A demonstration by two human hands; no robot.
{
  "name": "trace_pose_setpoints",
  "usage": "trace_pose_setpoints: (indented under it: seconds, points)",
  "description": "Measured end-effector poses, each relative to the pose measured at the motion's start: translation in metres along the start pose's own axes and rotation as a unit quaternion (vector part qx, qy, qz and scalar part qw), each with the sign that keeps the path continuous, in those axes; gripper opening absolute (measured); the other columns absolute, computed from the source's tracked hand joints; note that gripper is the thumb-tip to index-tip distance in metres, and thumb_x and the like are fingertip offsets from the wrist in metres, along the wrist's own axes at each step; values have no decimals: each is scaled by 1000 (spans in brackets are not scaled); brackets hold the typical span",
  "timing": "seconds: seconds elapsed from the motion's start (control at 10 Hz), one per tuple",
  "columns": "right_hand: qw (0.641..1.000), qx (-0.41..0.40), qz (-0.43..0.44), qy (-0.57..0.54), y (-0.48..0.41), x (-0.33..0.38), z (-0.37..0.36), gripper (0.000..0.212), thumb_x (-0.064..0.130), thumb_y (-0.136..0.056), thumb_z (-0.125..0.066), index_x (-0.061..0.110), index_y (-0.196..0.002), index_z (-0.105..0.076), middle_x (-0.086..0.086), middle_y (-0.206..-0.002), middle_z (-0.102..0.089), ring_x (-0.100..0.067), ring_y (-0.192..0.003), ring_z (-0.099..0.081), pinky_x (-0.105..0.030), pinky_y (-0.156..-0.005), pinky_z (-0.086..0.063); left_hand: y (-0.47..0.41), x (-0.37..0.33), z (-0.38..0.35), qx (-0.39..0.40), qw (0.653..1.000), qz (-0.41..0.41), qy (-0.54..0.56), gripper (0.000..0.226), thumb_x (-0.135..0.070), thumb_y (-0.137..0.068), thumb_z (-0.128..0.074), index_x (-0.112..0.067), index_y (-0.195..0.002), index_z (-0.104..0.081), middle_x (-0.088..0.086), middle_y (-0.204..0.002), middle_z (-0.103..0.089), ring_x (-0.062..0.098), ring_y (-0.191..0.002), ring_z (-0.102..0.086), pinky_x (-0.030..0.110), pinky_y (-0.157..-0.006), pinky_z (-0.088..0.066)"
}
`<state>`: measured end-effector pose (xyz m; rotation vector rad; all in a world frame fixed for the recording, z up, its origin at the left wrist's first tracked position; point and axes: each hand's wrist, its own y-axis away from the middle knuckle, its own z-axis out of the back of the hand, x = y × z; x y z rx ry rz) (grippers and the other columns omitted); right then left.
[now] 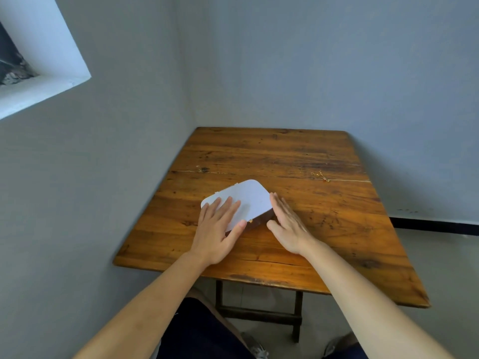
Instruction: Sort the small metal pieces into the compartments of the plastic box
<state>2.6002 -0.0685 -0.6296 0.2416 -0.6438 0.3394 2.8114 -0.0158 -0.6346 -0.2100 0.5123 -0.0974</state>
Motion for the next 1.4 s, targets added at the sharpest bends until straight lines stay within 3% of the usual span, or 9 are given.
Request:
trace_pose_setpoints:
  seconds: [0.2,0.3,0.4,0.5,0.8,1.0,1.2,1.3,1.4]
  points:
    - [999,-4,-28,14,-4,-5,-7,74,46,-101,-36,44,-152,17,6,-164,22,-21,-153,11,-46,-123,-1,-7,11,2,33,996,-17,-82,89,-83,-81,7,-45,-152,-29,-12,-166,-11,13,-154,3,45,-124,6]
    - [995,-16,-25,92,-6,-9,-13,81,54,-99,-34,31,-154,21,0,-165,18,-17,-152,12,-38,-123,3,-17,15,1,30,995,2,-100,85,-81,-84,4,-43,-153,-26,-9,-167,-11,17,-155,3,45,-124,6]
    - [979,-14,-16,202,-5,-11,-20,82,71,-94,-22,27,-158,5,-3,-165,17,-19,-152,16,-38,-123,7,-31,21,1,26,989,48,-134,86,-80,-85,3,-38,-156,-21,-2,-168,-9,23,-155,2,47,-124,6]
    - [969,-14,-10,248,-3,-11,-23,88,80,-88,-13,29,-158,2,-6,-164,18,-23,-152,17,-43,-124,6,-50,32,7,47,979,109,-168,92,-82,-82,4,-33,-158,-12,3,-169,-2,29,-154,6,52,-123,5]
    - [964,-19,-2,264,-5,-15,-25,89,83,-86,-7,31,-157,7,-5,-163,20,-23,-150,21,-46,-123,7,-95,71,31,66,938,286,-186,94,-83,-83,-2,-28,-159,-2,10,-168,6,39,-152,10,63,-117,9]
    - [964,-22,-3,266,-6,-15,-25,90,83,-85,-6,31,-157,7,-5,-163,20,-23,-151,20,-46,-123,7,-108,84,39,59,916,360,-167,94,-82,-84,-1,-25,-159,2,13,-167,9,43,-151,12,64,-117,11]
    - [965,-19,-4,261,-4,-12,-23,90,83,-85,-6,31,-157,7,-5,-164,20,-23,-150,21,-46,-123,8,-109,82,44,71,914,369,-150,97,-84,-82,-2,-26,-159,3,15,-166,12,42,-151,13,64,-117,10]
    - [964,-14,-5,265,-3,-11,-22,90,82,-85,-6,30,-157,6,-5,-164,20,-23,-151,20,-46,-123,8,-100,74,45,39,932,315,-177,97,-85,-82,-3,-26,-159,2,17,-166,12,42,-151,13,64,-116,11]
    - [969,-2,-13,248,-4,-9,-21,91,83,-85,-10,29,-158,4,-5,-164,18,-22,-151,18,-46,-123,8,-85,56,31,18,958,204,-201,92,-83,-85,-3,-28,-158,2,15,-166,13,39,-151,17,61,-115,15]
